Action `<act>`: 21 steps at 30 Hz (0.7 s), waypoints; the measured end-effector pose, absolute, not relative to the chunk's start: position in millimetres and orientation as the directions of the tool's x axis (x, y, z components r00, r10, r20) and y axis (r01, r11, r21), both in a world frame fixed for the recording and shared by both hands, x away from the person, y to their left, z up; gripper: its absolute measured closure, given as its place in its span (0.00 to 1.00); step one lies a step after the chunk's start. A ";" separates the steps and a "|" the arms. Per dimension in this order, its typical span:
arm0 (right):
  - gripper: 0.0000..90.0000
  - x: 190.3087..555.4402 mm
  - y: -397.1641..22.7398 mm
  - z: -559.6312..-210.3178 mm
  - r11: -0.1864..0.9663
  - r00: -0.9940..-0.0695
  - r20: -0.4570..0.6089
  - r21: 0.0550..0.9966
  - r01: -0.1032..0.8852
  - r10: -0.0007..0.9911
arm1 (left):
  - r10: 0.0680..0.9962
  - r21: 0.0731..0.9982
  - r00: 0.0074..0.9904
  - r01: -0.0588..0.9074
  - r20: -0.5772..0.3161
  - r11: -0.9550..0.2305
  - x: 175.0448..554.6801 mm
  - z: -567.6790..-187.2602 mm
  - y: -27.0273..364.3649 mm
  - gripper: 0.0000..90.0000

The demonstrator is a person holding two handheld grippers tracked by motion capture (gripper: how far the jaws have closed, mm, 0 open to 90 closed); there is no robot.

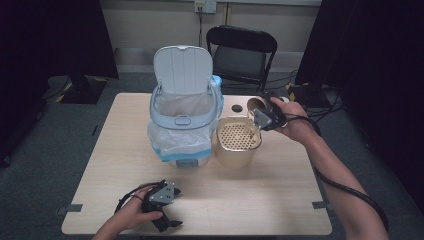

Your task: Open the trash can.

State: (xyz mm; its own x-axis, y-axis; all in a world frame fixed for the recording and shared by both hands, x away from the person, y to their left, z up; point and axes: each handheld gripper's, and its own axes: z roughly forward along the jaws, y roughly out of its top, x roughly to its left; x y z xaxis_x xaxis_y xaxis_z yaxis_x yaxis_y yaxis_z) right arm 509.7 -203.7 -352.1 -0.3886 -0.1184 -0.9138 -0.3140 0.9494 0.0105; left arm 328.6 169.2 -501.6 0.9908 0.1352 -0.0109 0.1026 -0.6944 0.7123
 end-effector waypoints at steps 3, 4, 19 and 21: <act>0.32 500.0 -193.9 -361.2 0.913 -0.213 -0.924 -0.237 -0.331 -0.317 | 0.125 0.706 0.992 0.089 -0.001 -0.703 329.8 -501.1 169.5 0.00; 0.32 497.3 -191.8 -362.6 0.899 -0.153 -0.919 -0.302 -0.316 -0.362 | 0.128 0.707 0.992 0.090 0.000 -0.701 329.5 -501.3 169.4 0.00; 0.31 503.5 -190.9 -344.1 0.965 -0.344 -0.939 0.095 -0.245 0.006 | 0.124 0.705 0.992 0.089 -0.001 -0.704 329.8 -501.0 169.6 0.00; 0.31 507.7 -196.6 -338.0 0.950 -0.432 -0.892 0.240 -0.202 0.133 | 0.130 0.709 0.991 0.097 -0.007 -0.698 329.3 -501.3 169.3 0.00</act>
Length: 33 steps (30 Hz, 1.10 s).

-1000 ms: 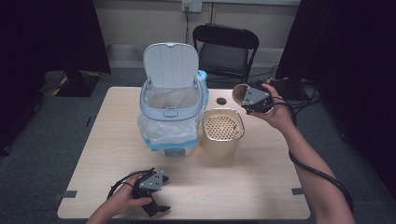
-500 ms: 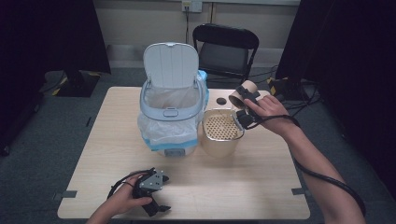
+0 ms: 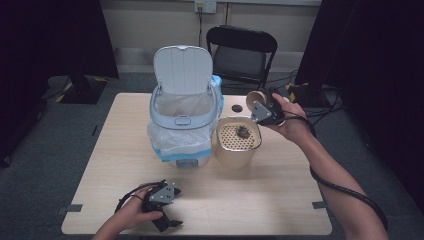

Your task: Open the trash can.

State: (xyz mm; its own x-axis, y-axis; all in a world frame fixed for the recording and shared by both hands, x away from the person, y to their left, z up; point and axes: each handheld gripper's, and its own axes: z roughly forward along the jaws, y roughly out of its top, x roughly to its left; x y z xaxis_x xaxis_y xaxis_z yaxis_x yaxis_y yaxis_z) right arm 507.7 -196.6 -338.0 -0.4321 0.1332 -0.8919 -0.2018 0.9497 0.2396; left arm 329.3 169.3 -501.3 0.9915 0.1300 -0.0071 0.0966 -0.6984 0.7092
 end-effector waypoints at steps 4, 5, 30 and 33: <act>0.31 514.5 -203.7 -335.5 0.901 -0.545 -0.785 0.417 -0.117 0.293 | 0.126 0.705 0.992 0.091 -0.003 -0.703 329.6 -501.0 169.5 0.00; 0.31 516.8 -205.3 -335.4 0.885 -0.573 -0.751 0.457 -0.094 0.327 | 0.127 0.706 0.992 0.090 0.000 -0.702 329.7 -501.2 169.4 0.00; 0.31 542.0 -224.0 -333.8 0.588 -0.722 -0.295 0.787 0.189 0.626 | 0.124 0.708 0.992 0.087 0.001 -0.701 330.1 -501.4 169.2 0.00; 0.31 542.6 -224.4 -333.1 0.566 -0.722 -0.266 0.798 0.207 0.639 | 0.122 0.706 0.993 0.086 0.000 -0.703 330.3 -501.1 169.4 0.00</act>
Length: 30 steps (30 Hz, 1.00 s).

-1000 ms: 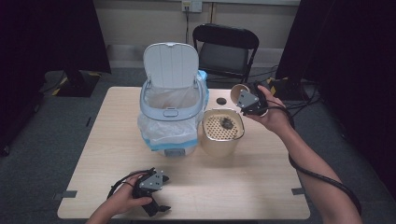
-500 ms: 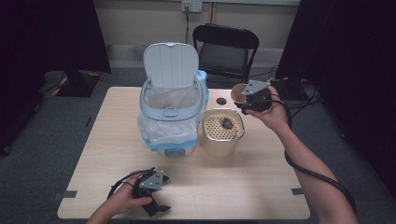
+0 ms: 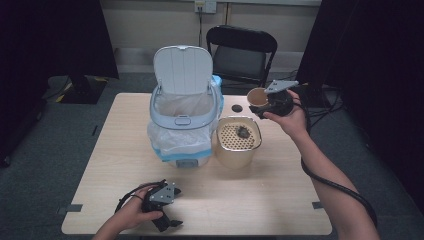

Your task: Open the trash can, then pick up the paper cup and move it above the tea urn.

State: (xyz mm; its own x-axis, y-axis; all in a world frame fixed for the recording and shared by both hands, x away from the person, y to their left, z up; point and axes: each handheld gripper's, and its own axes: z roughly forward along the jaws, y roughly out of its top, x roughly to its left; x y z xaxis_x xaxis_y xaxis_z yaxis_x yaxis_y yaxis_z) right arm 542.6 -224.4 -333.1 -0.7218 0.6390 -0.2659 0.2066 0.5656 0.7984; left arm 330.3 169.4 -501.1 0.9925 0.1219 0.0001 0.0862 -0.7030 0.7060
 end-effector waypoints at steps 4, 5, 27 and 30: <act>0.30 541.1 -222.8 -331.4 0.560 -0.730 -0.255 0.802 0.206 0.634 | 0.124 0.708 0.992 0.087 0.001 -0.701 330.2 -501.4 169.3 0.00; 0.30 540.5 -222.1 -331.0 0.559 -0.734 -0.249 0.802 0.210 0.632 | 0.123 0.707 0.992 0.087 -0.001 -0.702 330.2 -501.2 169.3 0.00; 0.30 537.7 -215.0 -320.0 0.524 -0.774 -0.173 0.820 0.229 0.609 | 0.123 0.708 0.992 0.087 0.000 -0.701 330.2 -501.3 169.3 0.00; 0.30 538.3 -212.5 -316.1 0.520 -0.780 -0.160 0.821 0.235 0.605 | 0.124 0.707 0.992 0.087 0.000 -0.702 330.2 -501.3 169.3 0.00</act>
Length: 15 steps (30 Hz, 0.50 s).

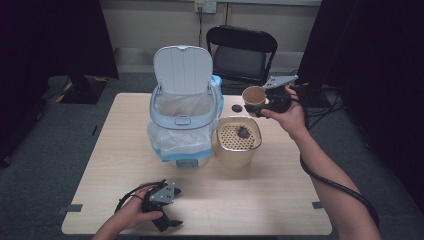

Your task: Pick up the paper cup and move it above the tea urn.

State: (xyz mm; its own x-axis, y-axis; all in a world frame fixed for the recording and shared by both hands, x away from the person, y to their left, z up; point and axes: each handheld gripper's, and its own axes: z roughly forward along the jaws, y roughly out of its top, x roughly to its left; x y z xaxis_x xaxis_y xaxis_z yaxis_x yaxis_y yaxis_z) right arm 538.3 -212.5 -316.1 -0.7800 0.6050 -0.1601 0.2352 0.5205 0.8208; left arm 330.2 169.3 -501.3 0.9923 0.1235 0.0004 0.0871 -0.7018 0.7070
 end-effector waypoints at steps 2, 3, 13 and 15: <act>0.30 538.4 -210.6 -313.1 0.518 -0.783 -0.153 0.821 0.239 0.603 | 0.122 0.706 0.993 0.087 -0.001 -0.703 330.2 -501.1 169.4 0.00; 0.30 538.6 -209.9 -311.9 0.518 -0.785 -0.153 0.822 0.236 0.601 | 0.120 0.705 0.993 0.085 0.000 -0.704 330.3 -501.0 169.4 0.00; 0.30 538.1 -202.1 -298.4 0.514 -0.795 -0.147 0.827 0.227 0.588 | 0.139 0.716 0.990 0.109 -0.018 -0.689 328.7 -501.9 168.5 0.00; 0.30 538.2 -201.3 -296.8 0.513 -0.798 -0.144 0.827 0.228 0.586 | 0.138 0.716 0.990 0.109 -0.017 -0.690 328.7 -501.8 168.5 0.00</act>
State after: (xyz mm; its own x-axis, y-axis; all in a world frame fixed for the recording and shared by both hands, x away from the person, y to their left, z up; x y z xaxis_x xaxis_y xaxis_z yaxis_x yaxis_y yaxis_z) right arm 538.2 -201.3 -296.8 -0.7977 0.5857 -0.1435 0.2280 0.5133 0.8274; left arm 328.7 168.5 -501.8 0.9903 0.1380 -0.0175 0.1088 -0.6899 0.7157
